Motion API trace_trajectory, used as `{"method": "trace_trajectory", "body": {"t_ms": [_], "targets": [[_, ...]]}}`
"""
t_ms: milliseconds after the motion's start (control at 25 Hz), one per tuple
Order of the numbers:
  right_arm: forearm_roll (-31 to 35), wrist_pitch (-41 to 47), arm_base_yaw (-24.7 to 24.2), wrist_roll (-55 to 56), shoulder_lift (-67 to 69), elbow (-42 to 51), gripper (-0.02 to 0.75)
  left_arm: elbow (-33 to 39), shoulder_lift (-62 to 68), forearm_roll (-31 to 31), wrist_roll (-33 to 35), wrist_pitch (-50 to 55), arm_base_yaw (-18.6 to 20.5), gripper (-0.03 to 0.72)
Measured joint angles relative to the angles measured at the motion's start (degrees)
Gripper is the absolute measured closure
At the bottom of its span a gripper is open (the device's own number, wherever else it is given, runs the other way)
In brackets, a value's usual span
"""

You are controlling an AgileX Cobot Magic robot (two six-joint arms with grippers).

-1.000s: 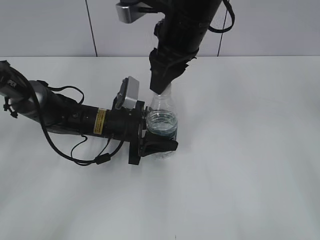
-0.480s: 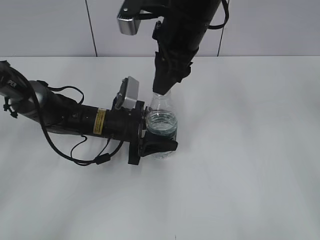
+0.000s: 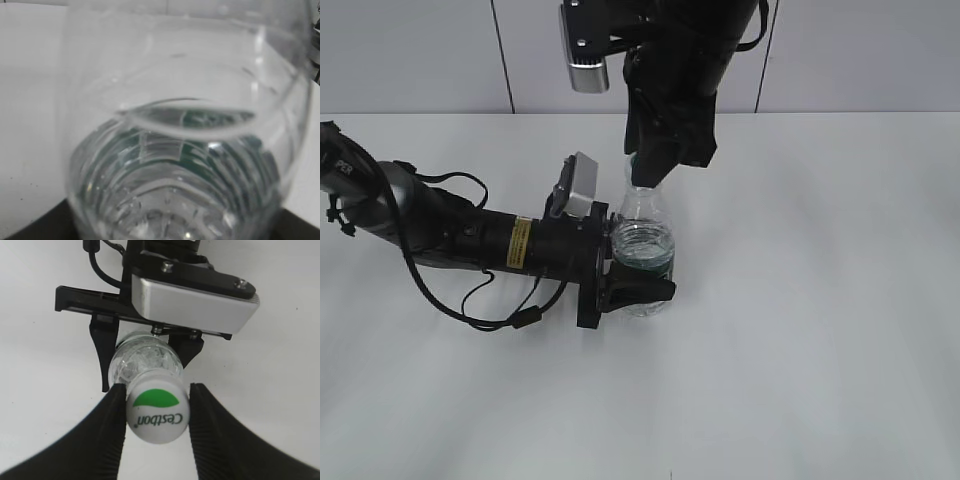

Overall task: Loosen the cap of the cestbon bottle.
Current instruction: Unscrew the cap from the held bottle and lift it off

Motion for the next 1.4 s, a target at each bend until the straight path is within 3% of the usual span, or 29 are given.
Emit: {"method": "trace_trajectory", "body": {"t_ms": [520,1400], "targets": [[-0.1,0.0,0.0,-0.3,0.0,0.0,0.443,0.0,0.0,-0.1,-0.1,0.0,0.0,0.281],[0.3,-0.1,0.0,0.3,0.2,0.3,0.29,0.0,0.0,0.9,0.0,-0.6,0.0,0.281]]}}
